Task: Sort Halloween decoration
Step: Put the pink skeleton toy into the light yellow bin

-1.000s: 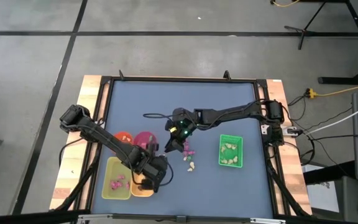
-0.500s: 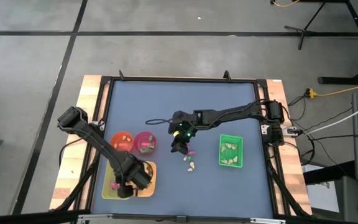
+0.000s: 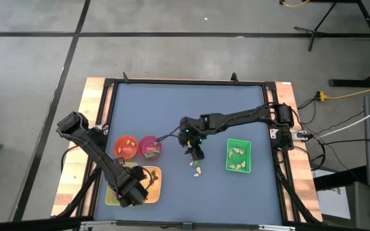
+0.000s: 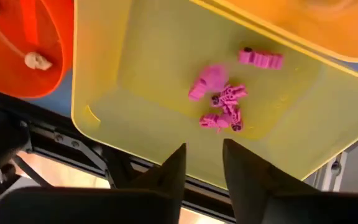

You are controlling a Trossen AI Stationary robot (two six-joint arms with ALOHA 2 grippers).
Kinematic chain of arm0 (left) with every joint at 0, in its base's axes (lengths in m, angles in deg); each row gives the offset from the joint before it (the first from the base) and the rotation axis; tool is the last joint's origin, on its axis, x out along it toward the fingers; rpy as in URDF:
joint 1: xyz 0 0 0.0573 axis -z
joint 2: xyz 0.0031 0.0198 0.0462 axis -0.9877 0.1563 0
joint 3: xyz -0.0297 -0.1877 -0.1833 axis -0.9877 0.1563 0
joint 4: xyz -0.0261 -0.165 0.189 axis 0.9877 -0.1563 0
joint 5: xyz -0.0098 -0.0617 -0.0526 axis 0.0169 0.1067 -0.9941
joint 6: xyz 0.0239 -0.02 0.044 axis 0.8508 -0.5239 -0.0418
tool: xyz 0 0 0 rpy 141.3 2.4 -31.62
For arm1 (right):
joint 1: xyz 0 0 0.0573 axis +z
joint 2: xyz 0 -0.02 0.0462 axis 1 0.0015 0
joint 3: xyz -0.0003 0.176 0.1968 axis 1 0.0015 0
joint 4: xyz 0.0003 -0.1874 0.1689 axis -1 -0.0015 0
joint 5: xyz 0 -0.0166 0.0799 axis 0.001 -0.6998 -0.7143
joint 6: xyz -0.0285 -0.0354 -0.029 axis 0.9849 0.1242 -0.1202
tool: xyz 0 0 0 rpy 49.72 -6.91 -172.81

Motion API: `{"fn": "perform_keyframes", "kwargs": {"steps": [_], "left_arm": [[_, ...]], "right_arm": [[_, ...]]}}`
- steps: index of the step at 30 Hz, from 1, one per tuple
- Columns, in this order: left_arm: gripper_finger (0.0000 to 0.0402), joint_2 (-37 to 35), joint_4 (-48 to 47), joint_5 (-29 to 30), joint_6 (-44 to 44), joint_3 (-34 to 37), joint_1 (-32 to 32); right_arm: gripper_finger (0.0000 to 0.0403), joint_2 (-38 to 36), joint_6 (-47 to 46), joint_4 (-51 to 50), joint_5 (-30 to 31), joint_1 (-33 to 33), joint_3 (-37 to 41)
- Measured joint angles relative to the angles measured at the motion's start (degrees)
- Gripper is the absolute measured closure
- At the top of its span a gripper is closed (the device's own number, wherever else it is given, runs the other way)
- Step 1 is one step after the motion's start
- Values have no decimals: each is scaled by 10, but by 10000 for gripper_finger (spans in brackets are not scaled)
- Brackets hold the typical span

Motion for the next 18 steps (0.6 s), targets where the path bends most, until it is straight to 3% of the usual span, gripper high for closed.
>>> {"fn": "perform_keyframes", "kwargs": {"steps": [10, 18], "left_arm": [[255, 0, 3, 13, -16, 0, 7], [249, 0, 10, 36, -16, 0, 7]], "right_arm": [[223, 0, 293, -97, 73, 0, 0], [223, 0, 384, -85, 87, 0, 17]]}}
